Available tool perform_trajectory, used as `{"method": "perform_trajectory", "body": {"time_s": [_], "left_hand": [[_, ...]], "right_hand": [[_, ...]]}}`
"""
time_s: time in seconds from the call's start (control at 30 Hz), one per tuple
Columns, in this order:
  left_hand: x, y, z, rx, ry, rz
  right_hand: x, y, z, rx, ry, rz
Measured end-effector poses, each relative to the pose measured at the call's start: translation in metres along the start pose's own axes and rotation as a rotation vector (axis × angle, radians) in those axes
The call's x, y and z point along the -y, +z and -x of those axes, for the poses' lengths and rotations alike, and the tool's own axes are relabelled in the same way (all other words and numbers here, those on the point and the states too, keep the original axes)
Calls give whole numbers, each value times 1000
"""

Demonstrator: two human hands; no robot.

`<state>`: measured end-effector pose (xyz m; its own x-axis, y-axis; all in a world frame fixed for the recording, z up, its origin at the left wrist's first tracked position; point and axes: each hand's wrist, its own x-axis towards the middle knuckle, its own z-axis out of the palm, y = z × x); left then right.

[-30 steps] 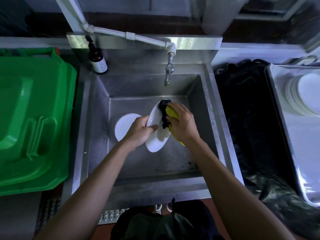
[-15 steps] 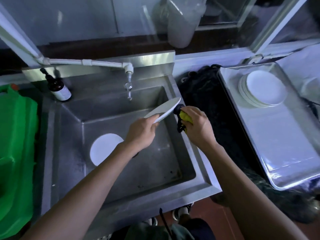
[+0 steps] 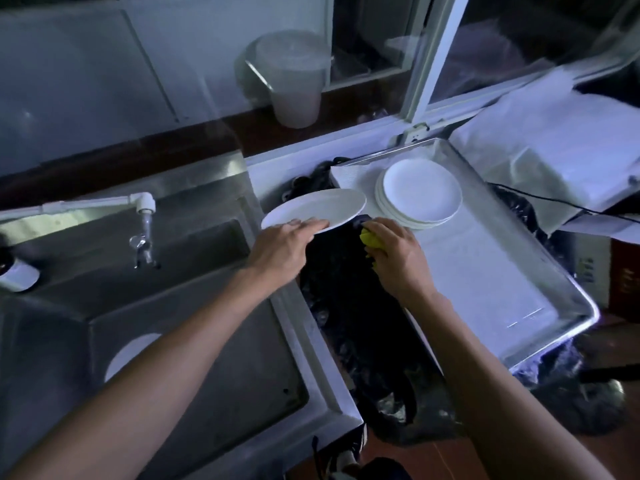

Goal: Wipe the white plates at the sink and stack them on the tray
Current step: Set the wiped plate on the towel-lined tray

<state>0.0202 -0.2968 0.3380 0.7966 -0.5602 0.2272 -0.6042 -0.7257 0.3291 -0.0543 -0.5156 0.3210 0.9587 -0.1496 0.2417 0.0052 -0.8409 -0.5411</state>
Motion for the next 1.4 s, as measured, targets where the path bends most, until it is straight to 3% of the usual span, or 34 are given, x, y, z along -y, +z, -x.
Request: {"method": "perform_trajectory", "body": {"time_s": [0.23, 0.4, 0.53, 0.9, 1.4], "left_hand": [[-57, 45, -83, 52, 170, -110], [-91, 81, -135, 200, 208, -199], [-113, 105, -161, 224, 216, -241], [-136, 156, -189, 363, 190, -378], [-142, 191, -213, 382, 192, -488]], "right_hand": [[-78, -38, -8, 34, 55, -5], [-123, -52, 0, -4, 89, 8], [-150, -54, 3, 0, 144, 16], [-190, -55, 12, -64, 187, -34], [-213, -48, 8, 5, 258, -71]]}}
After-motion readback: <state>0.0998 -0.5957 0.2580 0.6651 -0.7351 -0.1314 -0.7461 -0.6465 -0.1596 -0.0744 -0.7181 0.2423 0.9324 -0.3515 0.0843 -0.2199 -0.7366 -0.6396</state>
